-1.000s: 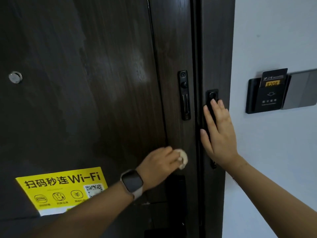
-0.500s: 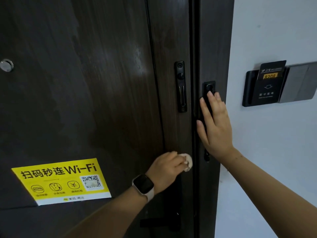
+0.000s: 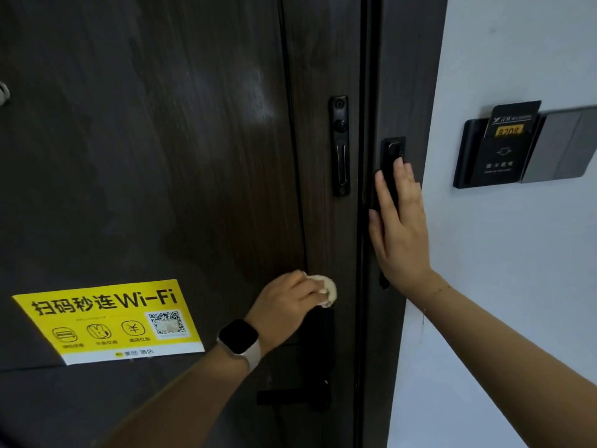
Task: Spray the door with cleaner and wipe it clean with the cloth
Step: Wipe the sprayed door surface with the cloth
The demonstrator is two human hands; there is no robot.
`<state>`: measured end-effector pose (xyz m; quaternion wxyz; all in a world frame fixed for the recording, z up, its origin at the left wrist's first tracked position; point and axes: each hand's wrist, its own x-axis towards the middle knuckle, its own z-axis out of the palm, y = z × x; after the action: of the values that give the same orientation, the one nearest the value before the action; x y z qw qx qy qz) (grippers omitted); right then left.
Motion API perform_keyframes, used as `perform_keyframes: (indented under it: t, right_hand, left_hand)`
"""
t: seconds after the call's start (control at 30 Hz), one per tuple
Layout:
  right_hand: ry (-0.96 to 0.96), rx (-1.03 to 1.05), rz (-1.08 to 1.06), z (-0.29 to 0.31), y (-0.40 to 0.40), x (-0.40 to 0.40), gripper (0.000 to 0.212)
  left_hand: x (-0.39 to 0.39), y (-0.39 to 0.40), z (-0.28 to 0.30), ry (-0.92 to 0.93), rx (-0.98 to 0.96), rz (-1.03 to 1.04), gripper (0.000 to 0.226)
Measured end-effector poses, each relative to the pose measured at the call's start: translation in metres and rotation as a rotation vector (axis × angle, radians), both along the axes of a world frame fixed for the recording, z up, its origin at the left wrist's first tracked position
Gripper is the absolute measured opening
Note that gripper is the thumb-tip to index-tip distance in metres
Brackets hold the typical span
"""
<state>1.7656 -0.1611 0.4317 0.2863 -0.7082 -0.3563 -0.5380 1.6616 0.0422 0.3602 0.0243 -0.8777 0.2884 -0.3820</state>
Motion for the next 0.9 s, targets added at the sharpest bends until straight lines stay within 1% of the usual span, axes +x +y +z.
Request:
perform_keyframes:
  t: [0.03, 0.1, 0.17, 0.2, 0.27, 0.3, 0.37, 0.43, 0.47, 0.53, 0.63, 0.7, 0.73, 0.77, 0.8, 0.83, 0.87, 0.9]
  right_hand:
    - [-0.004, -0.008, -0.050, 0.000, 0.004, -0.005, 0.052]
    - [-0.085, -0.081, -0.113, -0.003, 0.019, -0.018, 0.053]
    - [-0.174, -0.199, -0.049, -0.011, 0.038, -0.029, 0.051]
    - [-0.183, -0.253, -0.001, -0.017, 0.047, -0.032, 0.050]
    - [-0.135, -0.323, 0.064, -0.030, 0.060, -0.030, 0.050]
    - [-0.107, -0.339, 0.072, -0.037, 0.064, -0.027, 0.052]
    - [-0.095, -0.341, 0.048, -0.049, 0.067, -0.022, 0.054]
    - [-0.110, -0.313, 0.030, -0.055, 0.070, -0.020, 0.055]
    - [-0.118, -0.303, 0.028, -0.056, 0.071, -0.019, 0.054]
    - [-0.135, -0.286, 0.019, -0.056, 0.073, -0.018, 0.053]
    - [-0.140, -0.270, 0.001, -0.059, 0.074, -0.017, 0.052]
    - [-0.120, -0.252, 0.013, -0.062, 0.076, -0.018, 0.051]
    - [-0.107, -0.246, 0.023, -0.063, 0.076, -0.019, 0.051]
    - [-0.096, -0.240, 0.030, -0.064, 0.077, -0.020, 0.051]
    - [-0.086, -0.235, 0.034, -0.065, 0.077, -0.021, 0.050]
    - [-0.078, -0.234, 0.037, -0.066, 0.077, -0.023, 0.049]
    - [-0.072, -0.240, 0.036, -0.066, 0.077, -0.024, 0.049]
    - [-0.066, -0.246, 0.034, -0.066, 0.077, -0.025, 0.049]
  left_hand:
    - [-0.005, 0.006, 0.008, -0.035, -0.018, 0.028, 0.017]
    - [-0.016, 0.021, 0.029, -0.150, -0.110, 0.089, 0.013]
    - [-0.025, 0.040, 0.041, -0.255, -0.199, 0.137, 0.014]
    - [-0.027, 0.047, 0.039, -0.287, -0.242, 0.154, 0.015]
    - [-0.029, 0.057, 0.015, -0.304, -0.308, 0.165, 0.017]
    - [-0.030, 0.059, -0.004, -0.285, -0.303, 0.163, 0.017]
    - [-0.036, 0.066, -0.051, -0.191, -0.204, 0.150, 0.018]
    - [-0.046, 0.071, -0.090, -0.081, -0.106, 0.149, 0.031]
    - [-0.049, 0.072, -0.099, -0.046, -0.090, 0.161, 0.034]
    - [-0.052, 0.070, -0.092, -0.049, -0.131, 0.155, 0.032]
    - [-0.045, 0.071, -0.042, -0.220, -0.308, 0.152, 0.016]
    - [-0.039, 0.076, -0.022, -0.287, -0.371, 0.152, 0.023]
    - [-0.039, 0.077, -0.028, -0.292, -0.358, 0.145, 0.024]
    - [-0.039, 0.079, -0.045, -0.276, -0.308, 0.130, 0.021]
    - [-0.042, 0.081, -0.069, -0.226, -0.238, 0.117, 0.016]
    - [-0.047, 0.082, -0.096, -0.149, -0.181, 0.114, 0.016]
    - [-0.052, 0.082, -0.118, -0.062, -0.160, 0.133, 0.018]
    - [-0.055, 0.081, -0.135, 0.013, -0.194, 0.166, 0.020]
